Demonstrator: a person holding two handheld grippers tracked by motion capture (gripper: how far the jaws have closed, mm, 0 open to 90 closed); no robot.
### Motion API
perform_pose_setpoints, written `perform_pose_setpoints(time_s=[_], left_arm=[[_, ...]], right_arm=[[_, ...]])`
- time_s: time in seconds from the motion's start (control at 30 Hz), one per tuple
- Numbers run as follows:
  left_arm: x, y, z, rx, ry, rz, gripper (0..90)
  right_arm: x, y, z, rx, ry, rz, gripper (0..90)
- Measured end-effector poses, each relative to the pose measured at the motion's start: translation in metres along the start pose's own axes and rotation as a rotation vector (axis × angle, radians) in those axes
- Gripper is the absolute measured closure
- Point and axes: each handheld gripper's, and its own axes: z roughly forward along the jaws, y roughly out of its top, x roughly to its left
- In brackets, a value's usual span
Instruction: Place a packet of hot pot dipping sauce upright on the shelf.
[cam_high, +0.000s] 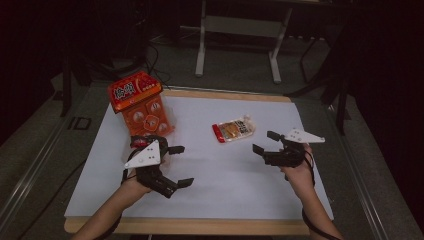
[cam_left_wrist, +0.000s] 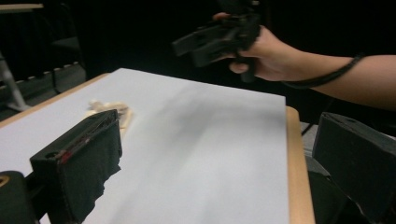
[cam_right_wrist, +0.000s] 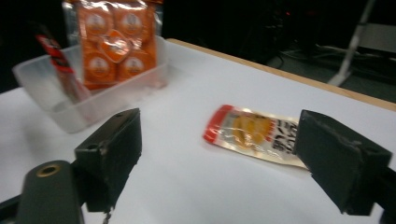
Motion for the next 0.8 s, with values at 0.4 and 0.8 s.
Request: perform_pose_setpoints(time_s=[0.4, 0.8], left_arm=[[-0.03, -0.016, 0.015, 0.022, -0.043, 0.025, 1.7], [-0.044, -0.038, 0.017, 0.047, -0.038, 0.014, 1.7]], right_arm=[[-0.033, -0.006, 0.025, 0.048, -0.085, 0.075, 30.1], [-0.058, -0.016, 0.06, 0.097, -0.139, 0.165, 33.8]])
